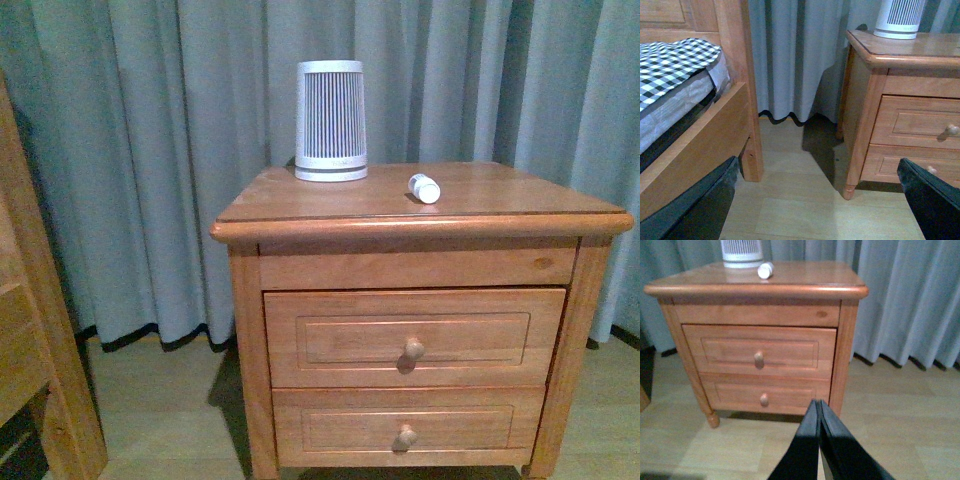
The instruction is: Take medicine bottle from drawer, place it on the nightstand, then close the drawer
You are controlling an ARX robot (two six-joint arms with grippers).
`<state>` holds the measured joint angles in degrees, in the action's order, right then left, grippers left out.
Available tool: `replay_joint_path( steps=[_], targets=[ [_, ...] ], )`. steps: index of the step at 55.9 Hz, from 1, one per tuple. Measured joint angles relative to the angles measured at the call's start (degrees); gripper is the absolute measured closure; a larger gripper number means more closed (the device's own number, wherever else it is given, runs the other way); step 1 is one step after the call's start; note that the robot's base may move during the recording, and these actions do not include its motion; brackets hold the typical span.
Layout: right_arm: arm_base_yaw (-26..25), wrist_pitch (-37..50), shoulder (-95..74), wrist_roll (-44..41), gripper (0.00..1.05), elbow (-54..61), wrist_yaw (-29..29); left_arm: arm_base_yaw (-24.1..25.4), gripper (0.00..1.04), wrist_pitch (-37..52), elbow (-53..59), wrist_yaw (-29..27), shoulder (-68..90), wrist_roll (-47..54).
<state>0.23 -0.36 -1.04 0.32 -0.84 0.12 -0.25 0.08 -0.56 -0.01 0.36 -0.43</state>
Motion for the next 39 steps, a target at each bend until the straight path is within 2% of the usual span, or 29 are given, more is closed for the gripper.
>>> replay_joint_path(
  steps=[18, 21, 39],
  targets=[
    [-0.1, 0.2, 0.7, -0.1, 1.01, 0.0, -0.2, 0.0, 0.07, 0.0, 0.0, 0.0, 0.0, 0.0],
    [-0.1, 0.2, 0.7, -0.1, 0.87, 0.0, -0.2, 0.0, 0.07, 0.0, 0.0, 0.0, 0.0, 0.0],
    [-0.1, 0.2, 0.7, -0.1, 0.27, 0.0, -0.2, 0.0, 0.07, 0.0, 0.0, 0.0, 0.0, 0.0]
  ],
)
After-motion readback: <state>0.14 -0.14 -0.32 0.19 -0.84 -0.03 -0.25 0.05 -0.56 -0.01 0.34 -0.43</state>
